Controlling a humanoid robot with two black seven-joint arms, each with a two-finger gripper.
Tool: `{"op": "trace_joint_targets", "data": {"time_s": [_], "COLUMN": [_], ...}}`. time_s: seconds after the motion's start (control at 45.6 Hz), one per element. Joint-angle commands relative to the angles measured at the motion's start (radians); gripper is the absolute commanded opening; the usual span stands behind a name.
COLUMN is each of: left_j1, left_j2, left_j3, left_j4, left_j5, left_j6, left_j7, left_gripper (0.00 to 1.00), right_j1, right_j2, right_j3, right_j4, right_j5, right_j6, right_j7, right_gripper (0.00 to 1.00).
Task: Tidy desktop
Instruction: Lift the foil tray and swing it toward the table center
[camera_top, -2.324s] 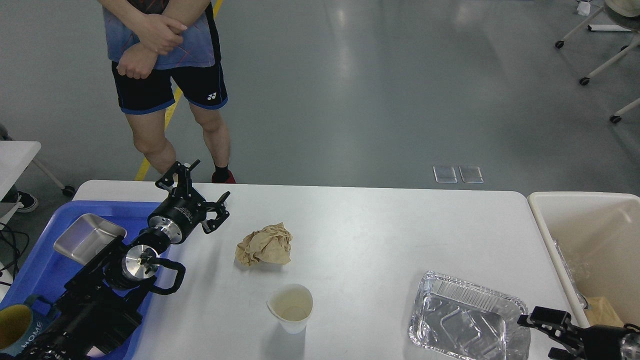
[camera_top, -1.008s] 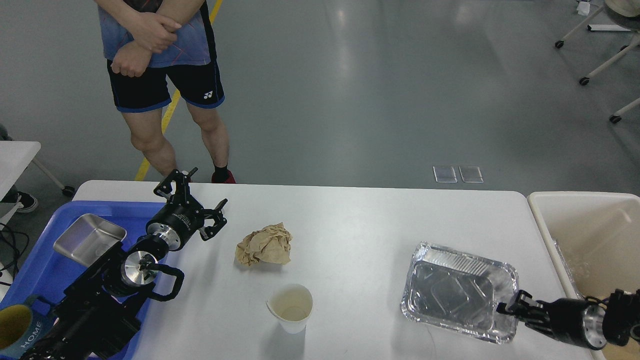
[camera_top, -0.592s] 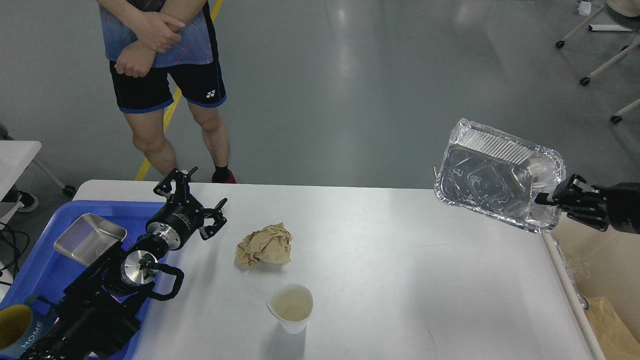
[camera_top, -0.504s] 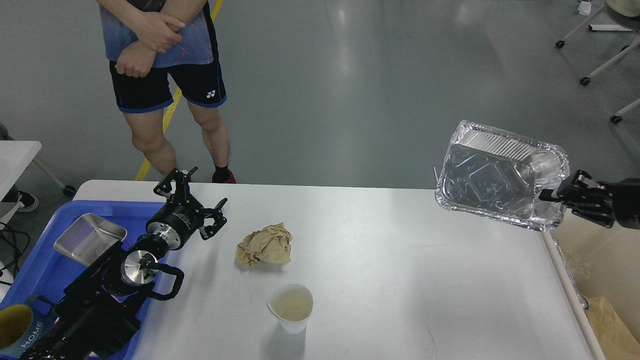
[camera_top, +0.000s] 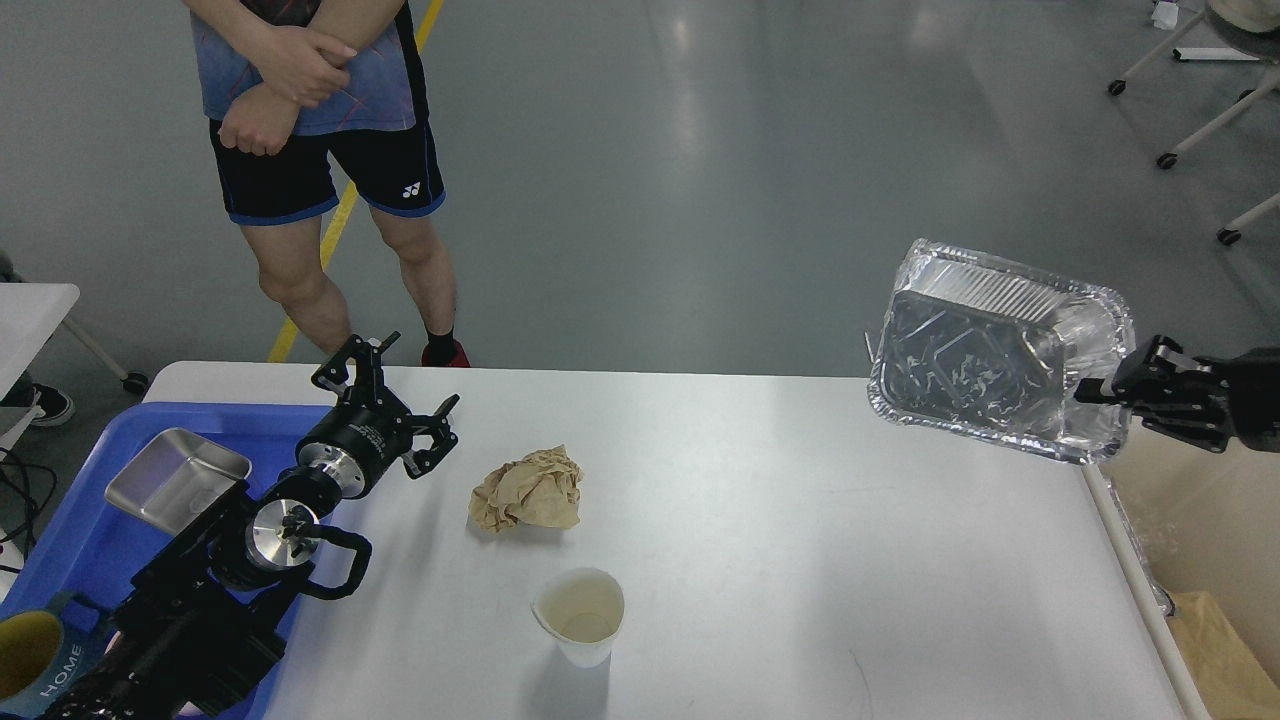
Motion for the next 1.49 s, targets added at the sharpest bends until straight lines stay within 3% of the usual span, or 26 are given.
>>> {"op": "trace_joint_targets", "data": {"time_s": [0.0, 0.329, 0.592, 0.899, 0.987, 1.469], "left_j1": [0.001, 0.008, -0.015, -0.004, -0.001, -0.004], "left_j2": [0.000, 0.005, 0.014, 0.025, 0.025, 0.023], "left_j3": [0.000, 0.002, 0.092, 0.092, 0.092, 0.094], "left_j4": [0.000, 0.000, 0.000, 0.000, 0.000, -0.001], "left_j5": [0.000, 0.001, 0.004, 0.004, 0.006, 0.015], "left_j6": [0.000, 0.000, 0.000, 0.002, 0.002, 0.002], "left_j7": [0.000, 0.003, 0.003, 0.002, 0.003, 0.003], "left_gripper": [0.98, 0.98, 0.98, 0.98, 0.98, 0.98], "right_j1": [0.008, 0.063, 0.180, 0.287, 0.315, 0.332], "right_j2": [0.090, 0.358, 0.550, 0.568, 0.585, 0.726], "right_j3": [-0.003, -0.020, -0.106, -0.248, -0.270, -0.271], "right_j4": [-0.006, -0.170, -0.316, -0.308, -0.308, -0.346], "right_j5": [-0.015, -0.059, -0.046, 0.111, 0.158, 0.172], "right_j6": [-0.006, -0.010, -0.017, -0.011, -0.011, -0.026], "right_j7": [-0.051, -0.143, -0.181, -0.368, -0.404, -0.421], "right_gripper": [0.00, 0.00, 0.00, 0.00, 0.00, 0.00]}}
